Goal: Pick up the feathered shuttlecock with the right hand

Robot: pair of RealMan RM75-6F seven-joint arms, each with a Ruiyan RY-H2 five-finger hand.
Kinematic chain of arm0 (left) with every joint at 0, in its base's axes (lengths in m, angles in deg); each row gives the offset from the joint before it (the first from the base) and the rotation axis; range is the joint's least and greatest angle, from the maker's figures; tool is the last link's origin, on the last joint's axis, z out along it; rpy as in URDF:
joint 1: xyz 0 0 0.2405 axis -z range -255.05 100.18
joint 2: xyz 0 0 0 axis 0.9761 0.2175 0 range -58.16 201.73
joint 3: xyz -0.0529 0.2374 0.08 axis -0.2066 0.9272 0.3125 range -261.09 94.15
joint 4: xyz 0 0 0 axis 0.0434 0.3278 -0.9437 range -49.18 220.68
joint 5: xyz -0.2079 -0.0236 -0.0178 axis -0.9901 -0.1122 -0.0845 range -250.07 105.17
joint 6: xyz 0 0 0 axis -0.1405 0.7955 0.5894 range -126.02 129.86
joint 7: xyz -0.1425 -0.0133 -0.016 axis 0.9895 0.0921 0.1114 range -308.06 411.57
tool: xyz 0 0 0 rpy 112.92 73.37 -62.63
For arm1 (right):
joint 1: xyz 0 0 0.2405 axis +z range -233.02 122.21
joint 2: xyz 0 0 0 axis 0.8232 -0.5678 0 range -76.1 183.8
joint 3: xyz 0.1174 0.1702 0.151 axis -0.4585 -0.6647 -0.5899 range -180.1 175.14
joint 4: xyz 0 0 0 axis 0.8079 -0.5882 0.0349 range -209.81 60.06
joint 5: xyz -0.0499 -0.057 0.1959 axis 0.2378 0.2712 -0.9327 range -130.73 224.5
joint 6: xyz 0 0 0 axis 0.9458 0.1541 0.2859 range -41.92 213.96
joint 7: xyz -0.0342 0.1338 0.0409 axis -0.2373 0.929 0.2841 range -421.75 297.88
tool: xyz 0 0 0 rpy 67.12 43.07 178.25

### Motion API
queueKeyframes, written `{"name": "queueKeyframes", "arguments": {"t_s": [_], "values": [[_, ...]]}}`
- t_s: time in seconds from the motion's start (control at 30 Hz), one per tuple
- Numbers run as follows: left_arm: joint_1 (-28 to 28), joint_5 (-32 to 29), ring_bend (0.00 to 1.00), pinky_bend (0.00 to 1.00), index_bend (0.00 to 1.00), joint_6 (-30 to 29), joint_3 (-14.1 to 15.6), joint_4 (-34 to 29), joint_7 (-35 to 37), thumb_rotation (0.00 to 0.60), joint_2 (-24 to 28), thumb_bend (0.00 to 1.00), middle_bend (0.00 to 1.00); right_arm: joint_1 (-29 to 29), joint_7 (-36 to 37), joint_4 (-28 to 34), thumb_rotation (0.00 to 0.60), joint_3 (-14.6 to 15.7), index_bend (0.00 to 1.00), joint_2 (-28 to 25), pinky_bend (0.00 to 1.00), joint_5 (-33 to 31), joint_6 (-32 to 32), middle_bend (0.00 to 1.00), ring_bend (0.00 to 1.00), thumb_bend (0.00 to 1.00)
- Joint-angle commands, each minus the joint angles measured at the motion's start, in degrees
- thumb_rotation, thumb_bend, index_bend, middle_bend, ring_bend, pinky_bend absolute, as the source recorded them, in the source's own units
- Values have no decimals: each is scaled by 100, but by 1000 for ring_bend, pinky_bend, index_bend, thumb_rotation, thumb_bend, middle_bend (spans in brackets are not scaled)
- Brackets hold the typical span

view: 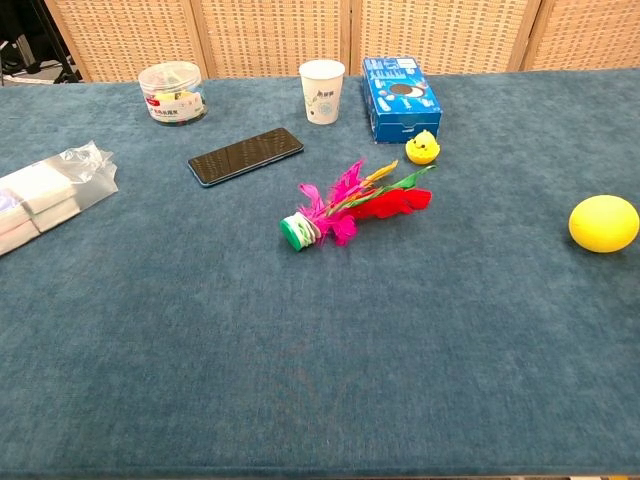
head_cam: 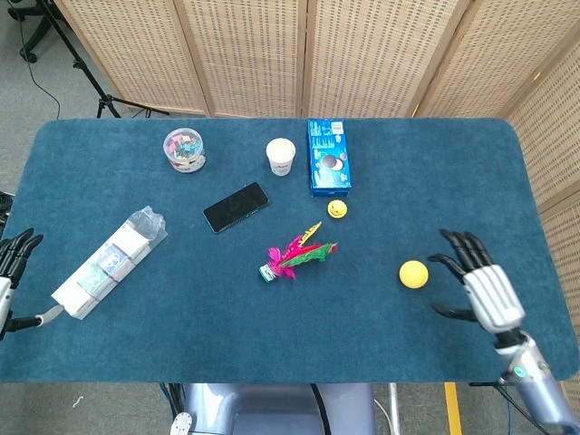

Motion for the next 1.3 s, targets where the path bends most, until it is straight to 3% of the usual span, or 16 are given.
{"name": "queueKeyframes", "arguments": {"t_s": [0.03,0.13,0.4,0.7,0.97,1.3], "values": [[17,-43,0,0,0,41,-20,-10,-42,600,-17,0,0,496,-277,-105,600,-173,329,350,0,75,499,80,0,106],[33,-134,0,0,0,104,-53,-5,-15,600,-7,0,0,929,-730,-184,600,-314,329,672,0,-58,1026,88,0,207],[91,-254,0,0,0,282,-95,39,120,600,35,0,0,1595,-1784,-538,600,-633,329,1522,0,-599,1663,109,0,311],[119,-192,0,0,0,321,-91,98,244,600,44,0,0,2107,-2477,-734,600,-810,353,2020,0,-1281,2285,122,0,311],[129,-229,0,0,0,353,-112,125,332,600,61,0,0,2295,-2875,-868,600,-742,354,2236,0,-1570,2431,122,0,337],[146,-214,0,0,0,394,-112,146,461,600,93,0,0,2386,-2762,-1160,600,-627,377,2521,0,-1768,2445,130,0,337]]}}
